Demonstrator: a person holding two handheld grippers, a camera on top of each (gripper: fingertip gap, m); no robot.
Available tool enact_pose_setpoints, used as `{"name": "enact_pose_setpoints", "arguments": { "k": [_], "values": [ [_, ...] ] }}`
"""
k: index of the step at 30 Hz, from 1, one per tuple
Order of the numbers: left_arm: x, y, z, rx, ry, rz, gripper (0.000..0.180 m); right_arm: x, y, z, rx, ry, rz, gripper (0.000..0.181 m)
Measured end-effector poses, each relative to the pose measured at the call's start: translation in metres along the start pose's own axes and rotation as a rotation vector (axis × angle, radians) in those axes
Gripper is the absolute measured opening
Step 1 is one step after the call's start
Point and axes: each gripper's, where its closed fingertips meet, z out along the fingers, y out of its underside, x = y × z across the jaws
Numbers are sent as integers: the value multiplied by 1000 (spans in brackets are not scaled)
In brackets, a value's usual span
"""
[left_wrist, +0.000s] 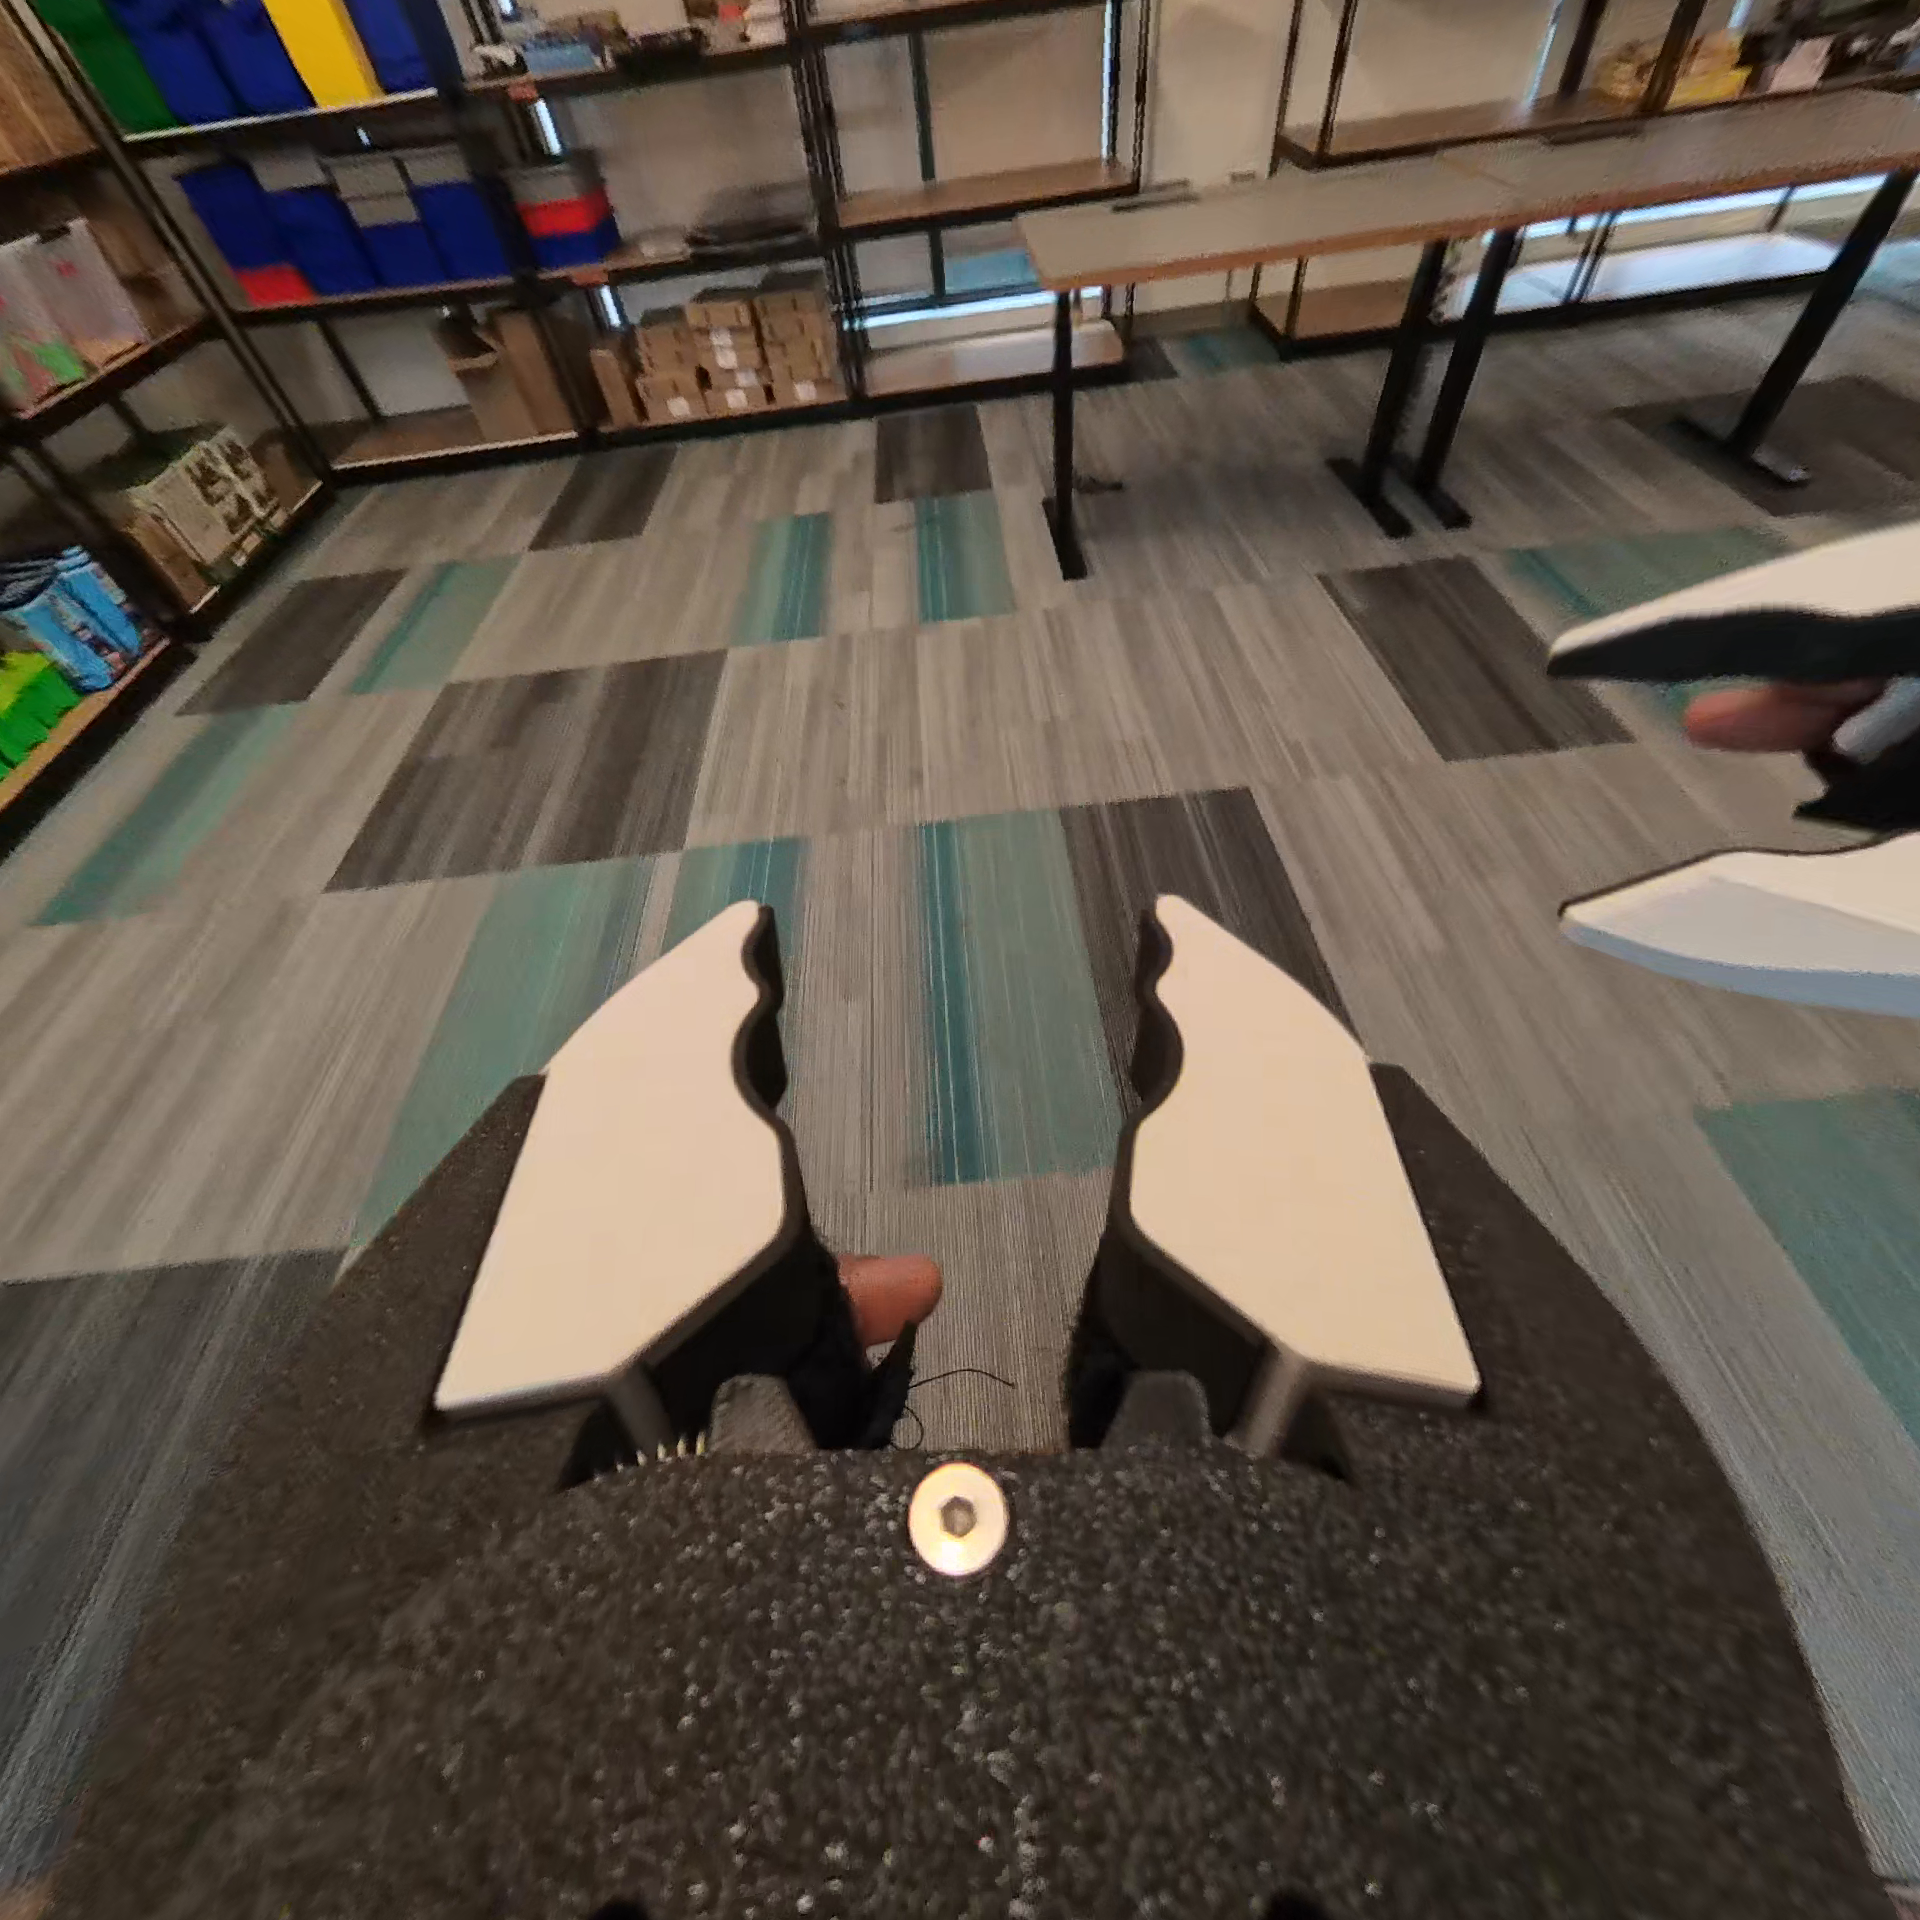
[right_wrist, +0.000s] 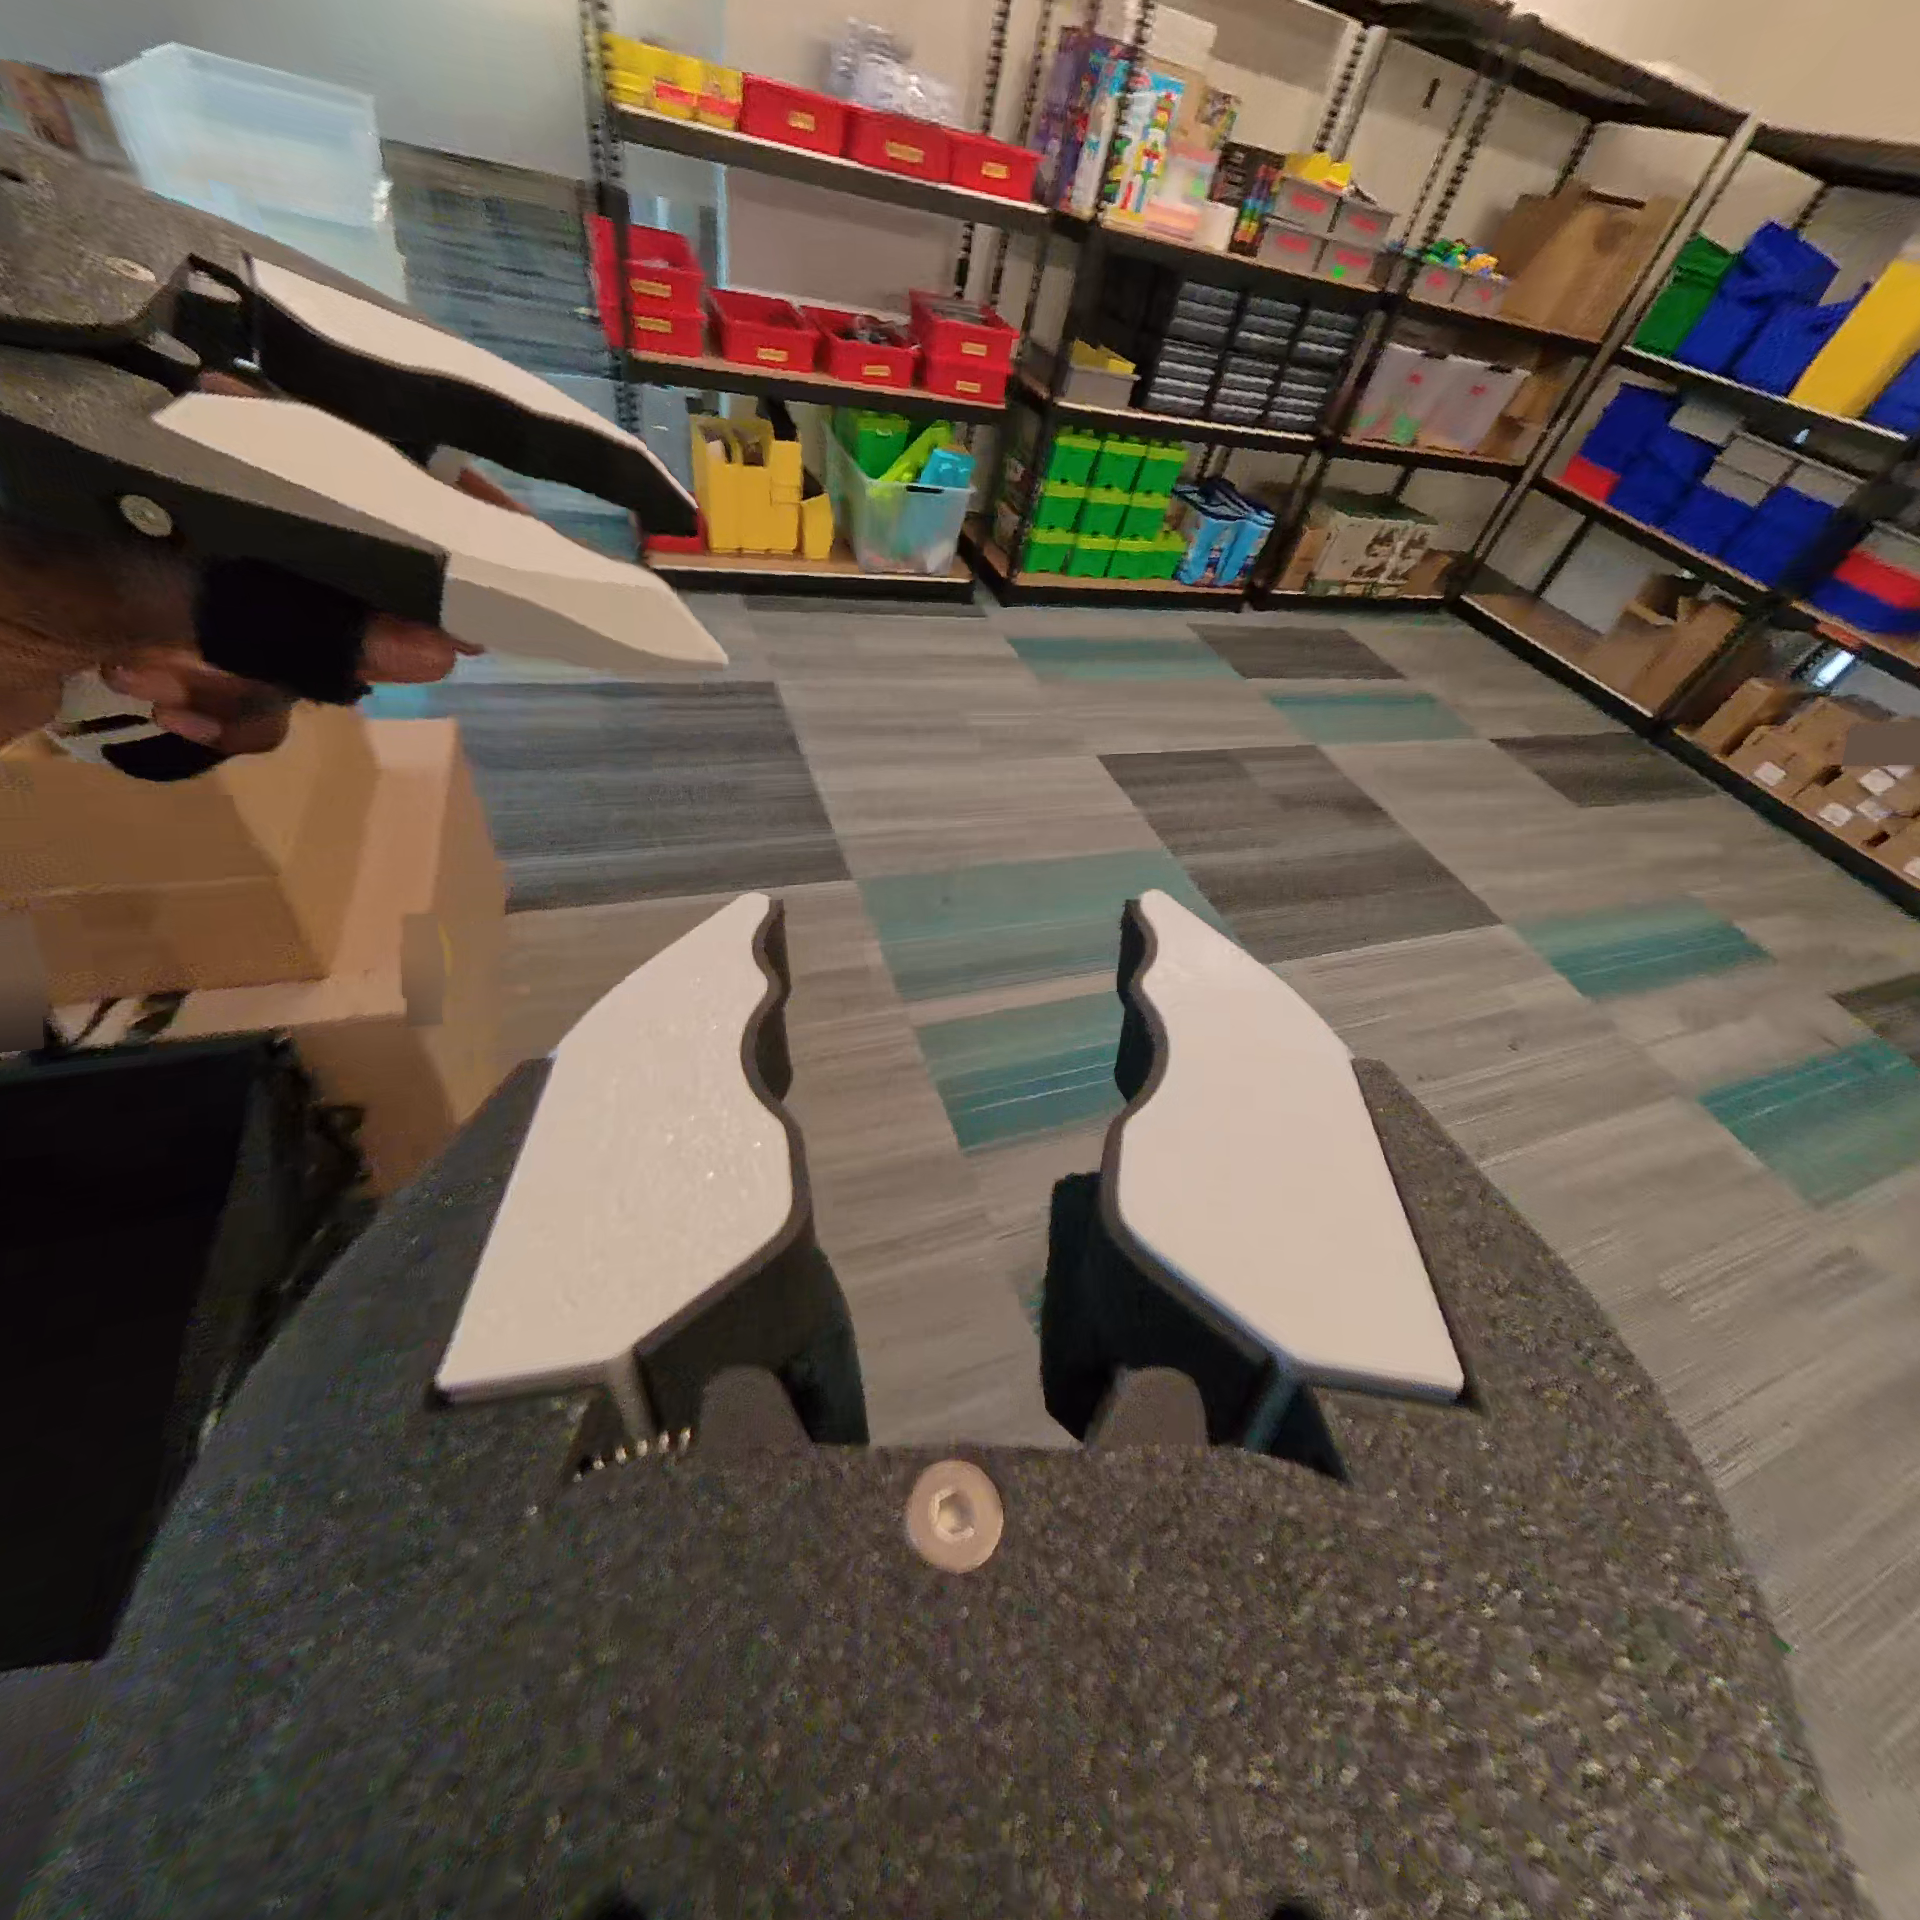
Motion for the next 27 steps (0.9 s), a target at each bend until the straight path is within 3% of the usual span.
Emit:
{"name": "enact_pose_setpoints", "arguments": {
  "k": [4, 8, 15, 20, 27],
  "values": [
    [-89, -45, 112, 1, 104, -44, 53, 78, -6, 118, -44, -13, 106, 60],
    [-177, -74, 213, -36, 82, 47, 49, 177, -8, 211, -89, 82, 100, 56],
    [-380, -70, 393, -93, -27, 29, 37, 335, 34, 425, -135, 132, 184, 48],
    [-539, -122, 479, -106, -159, 42, 35, 388, -25, 645, -81, -101, 216, 48],
    [-752, -128, 587, -107, -279, -38, 36, 388, -148, 912, 84, -354, -15, 50]
  ]
}}
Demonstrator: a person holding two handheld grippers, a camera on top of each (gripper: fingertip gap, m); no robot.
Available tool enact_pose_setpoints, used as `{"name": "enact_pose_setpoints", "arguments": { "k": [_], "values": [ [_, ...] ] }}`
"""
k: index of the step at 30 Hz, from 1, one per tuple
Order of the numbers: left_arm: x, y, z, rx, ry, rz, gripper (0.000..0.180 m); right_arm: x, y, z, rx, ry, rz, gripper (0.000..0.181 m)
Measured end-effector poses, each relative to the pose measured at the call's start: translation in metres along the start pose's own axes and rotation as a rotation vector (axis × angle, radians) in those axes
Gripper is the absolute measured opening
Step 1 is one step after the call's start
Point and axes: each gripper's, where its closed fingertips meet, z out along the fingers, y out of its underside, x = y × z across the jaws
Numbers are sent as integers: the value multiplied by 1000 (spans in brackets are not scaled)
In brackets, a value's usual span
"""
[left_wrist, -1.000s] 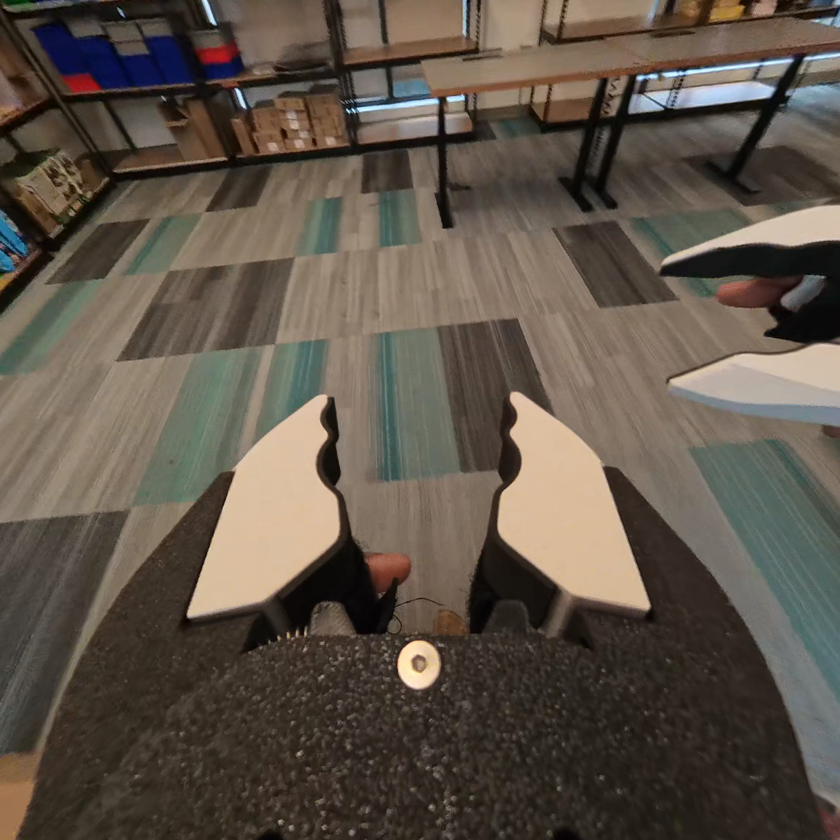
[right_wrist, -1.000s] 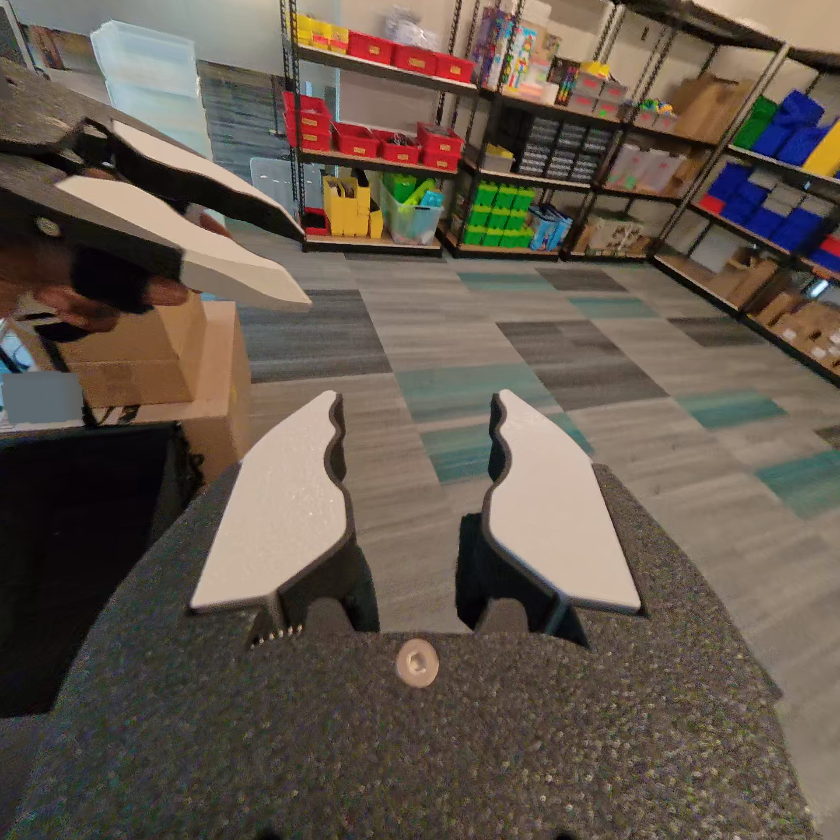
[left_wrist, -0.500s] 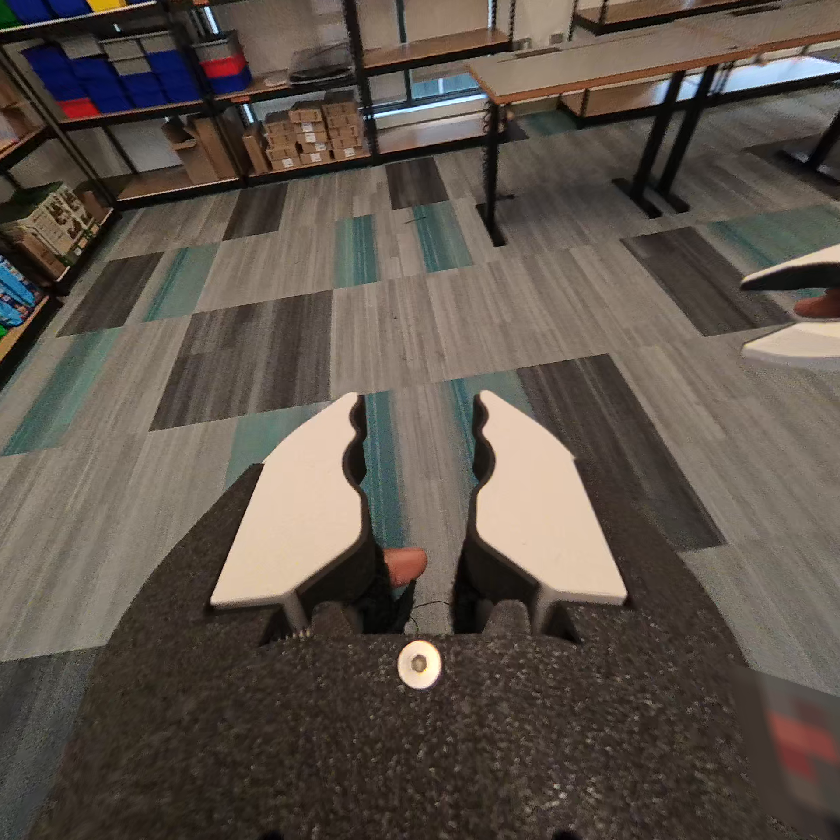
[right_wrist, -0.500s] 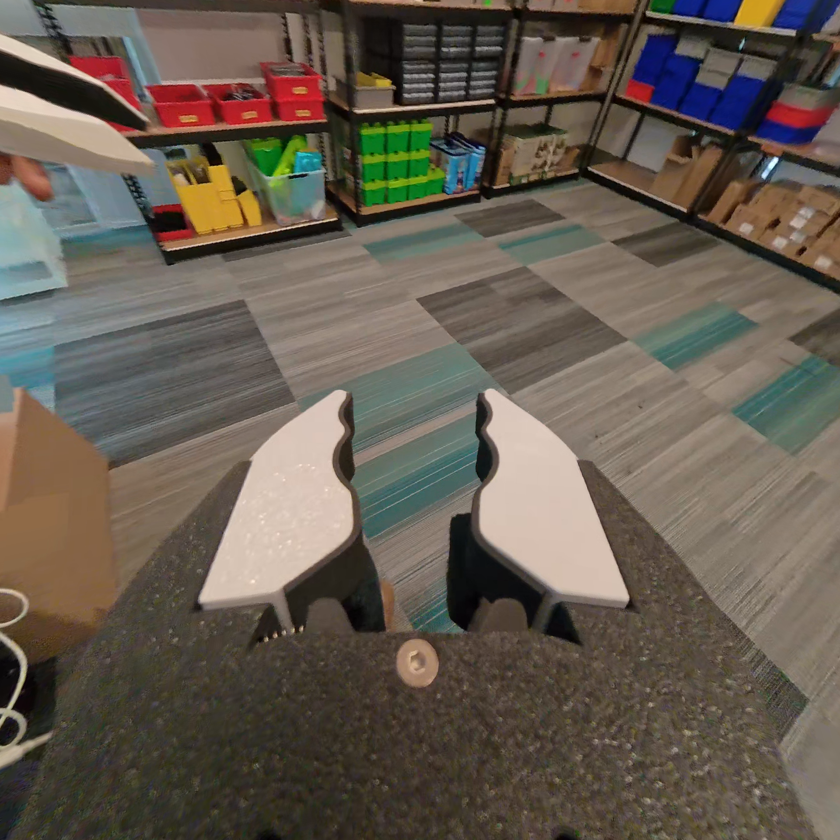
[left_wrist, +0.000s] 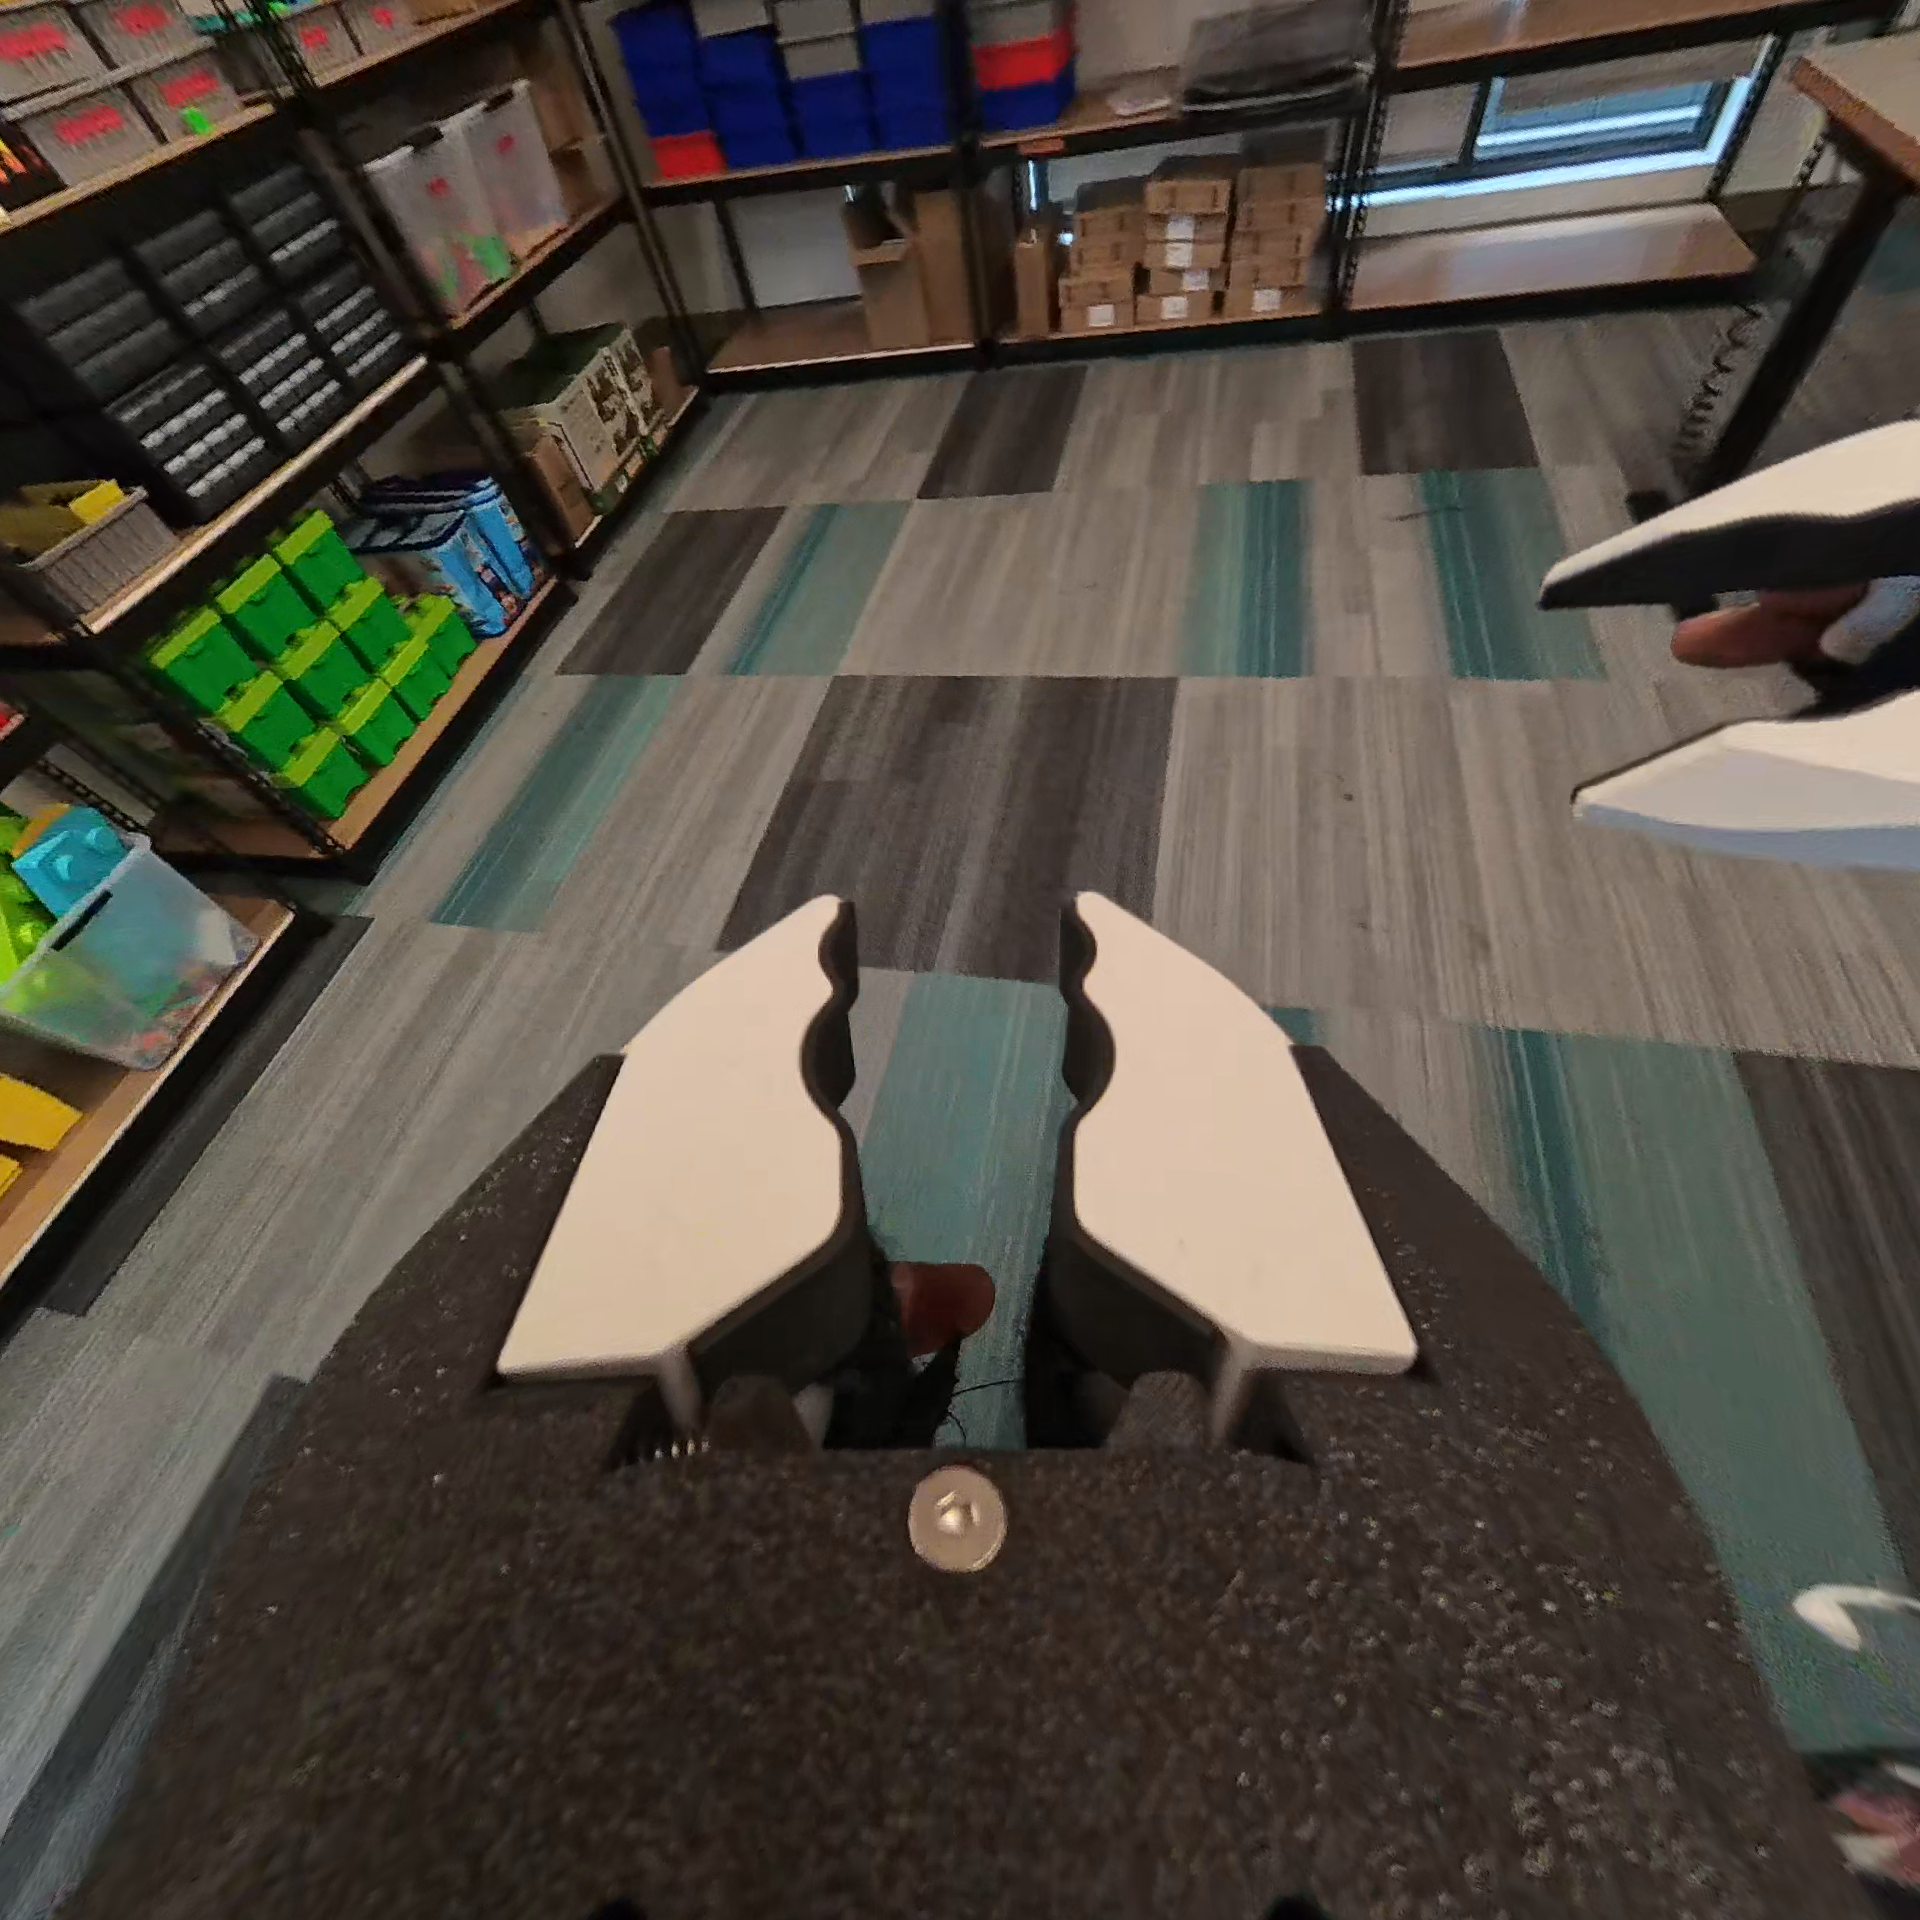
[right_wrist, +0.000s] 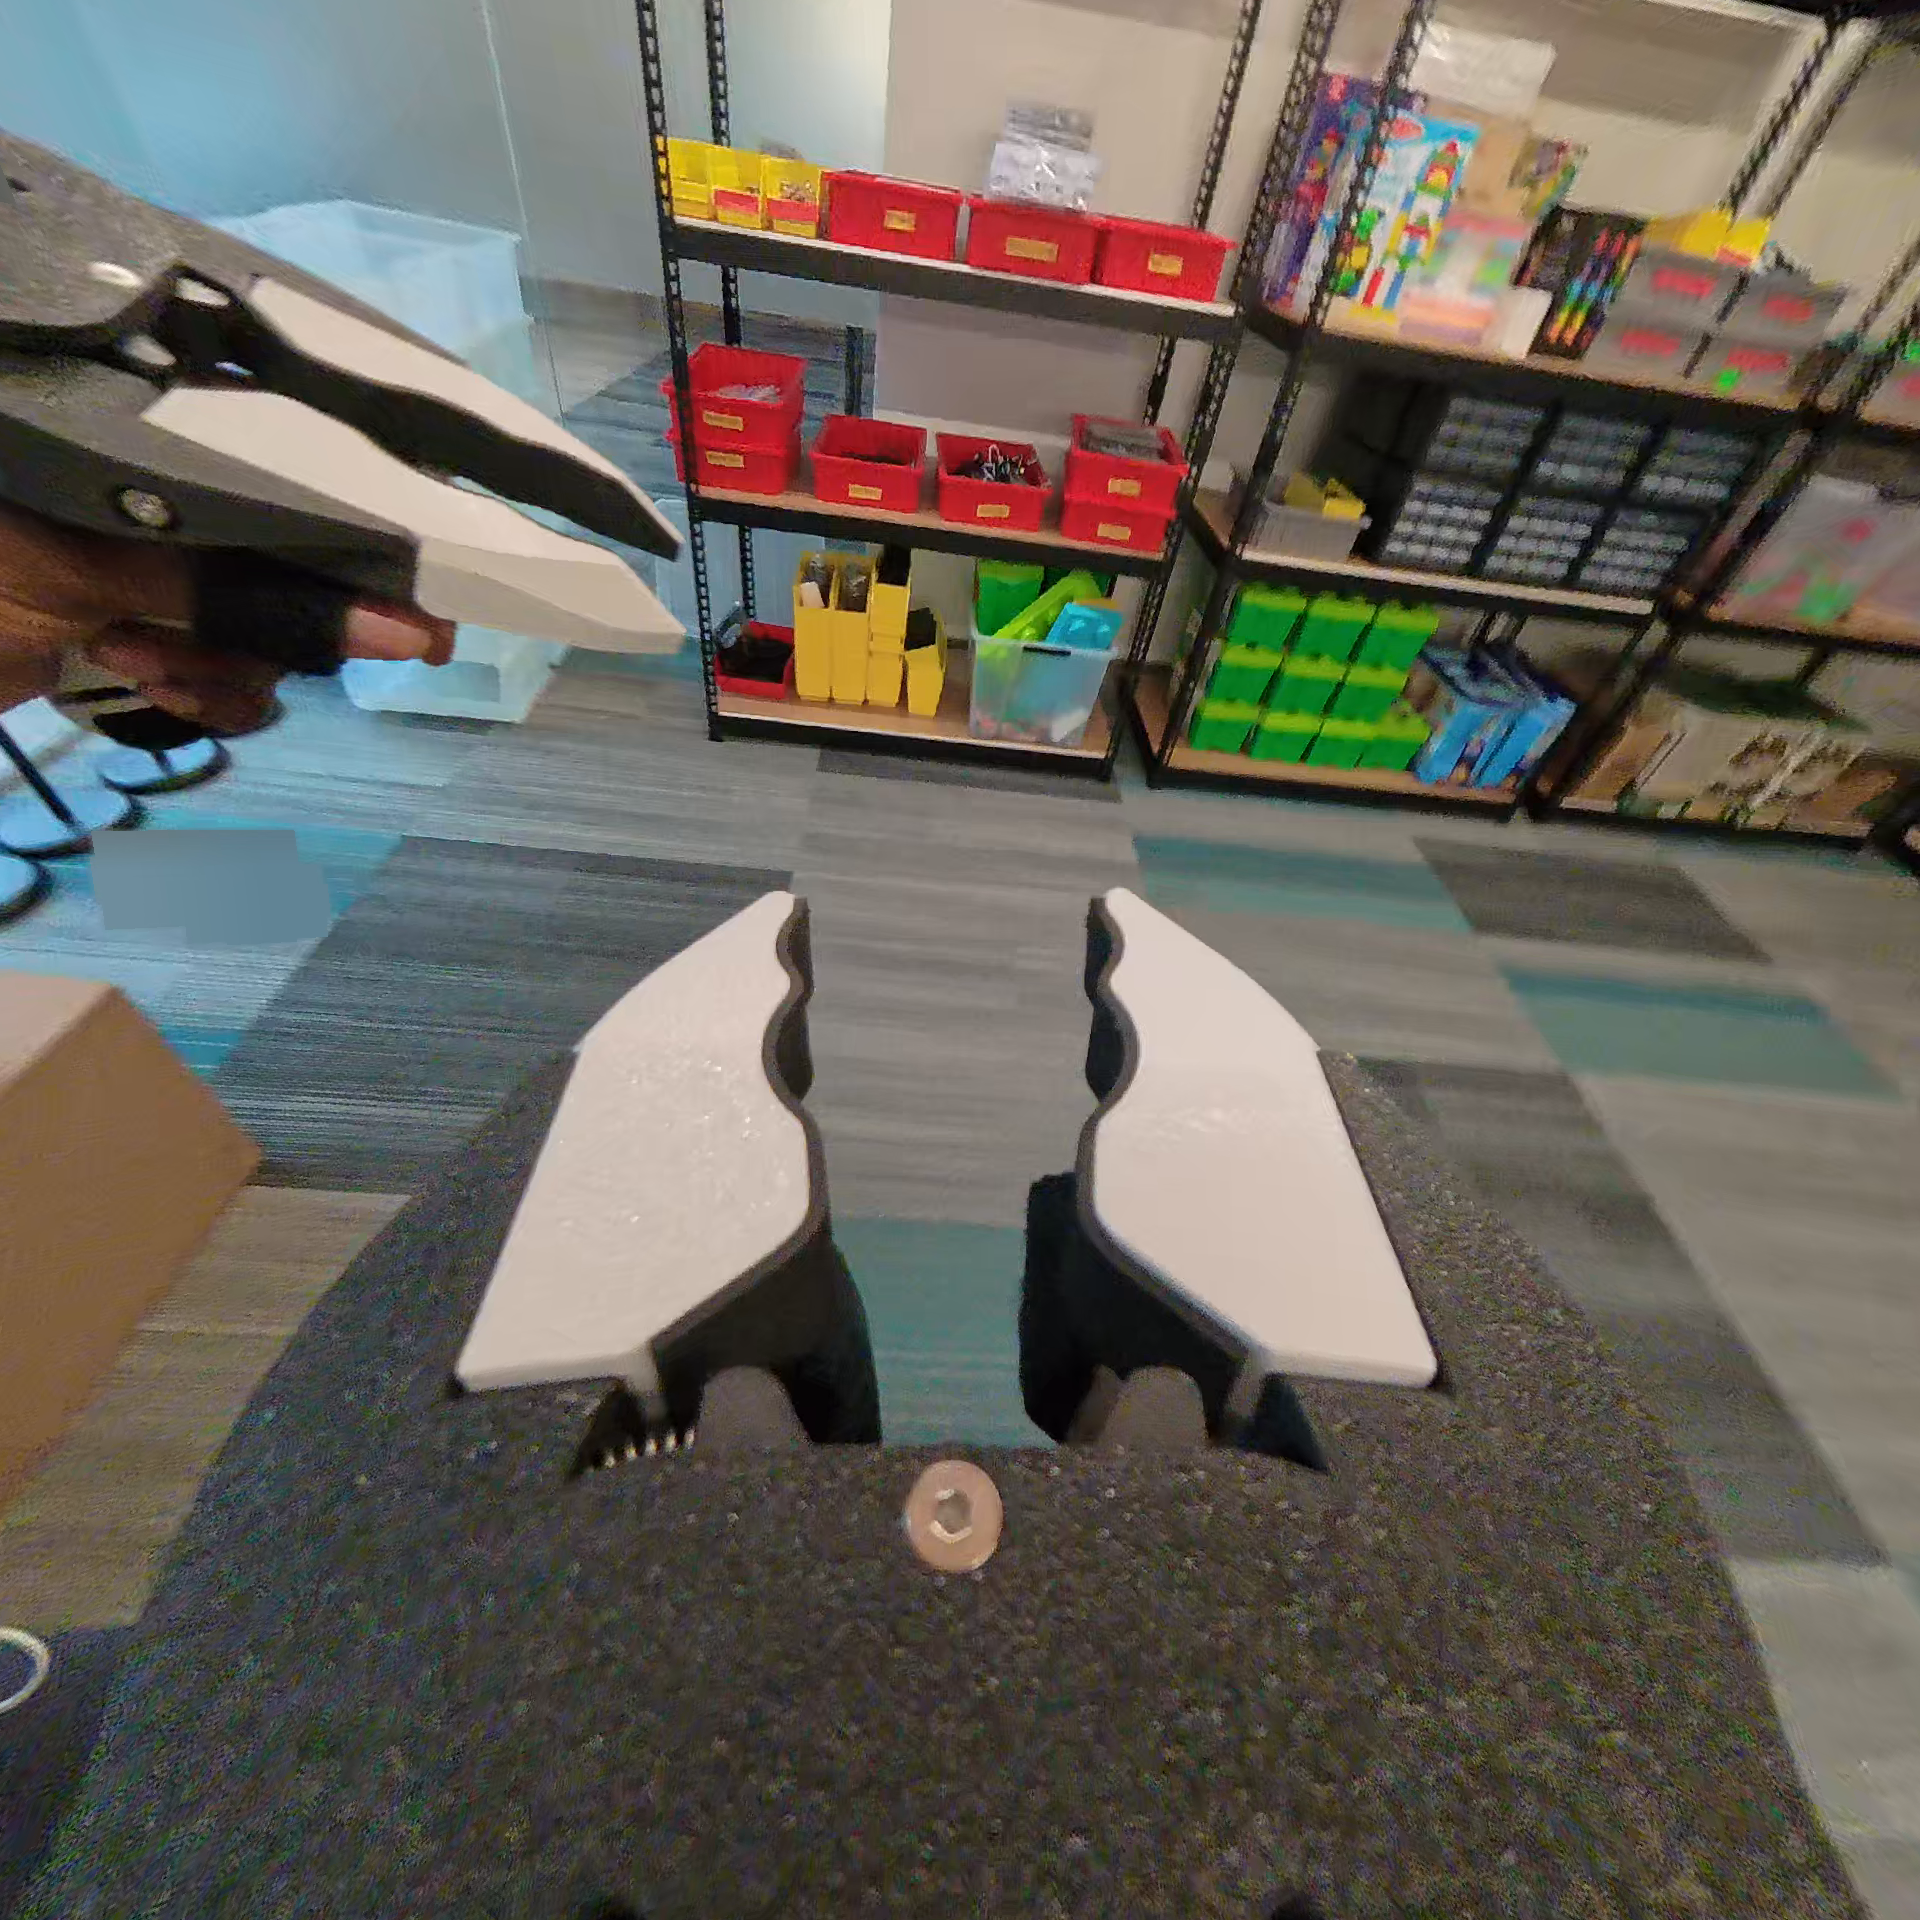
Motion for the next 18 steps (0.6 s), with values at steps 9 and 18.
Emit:
{"name": "enact_pose_setpoints", "arguments": {
  "k": [9, 18],
  "values": [
    [-204, -93, 223, 105, 79, -36, 35, 180, -9, 222, -52, 98, 91, 43],
    [-381, -89, 448, -13, 96, -19, 34, 379, 24, 420, -97, 211, 179, 35]
  ]
}}
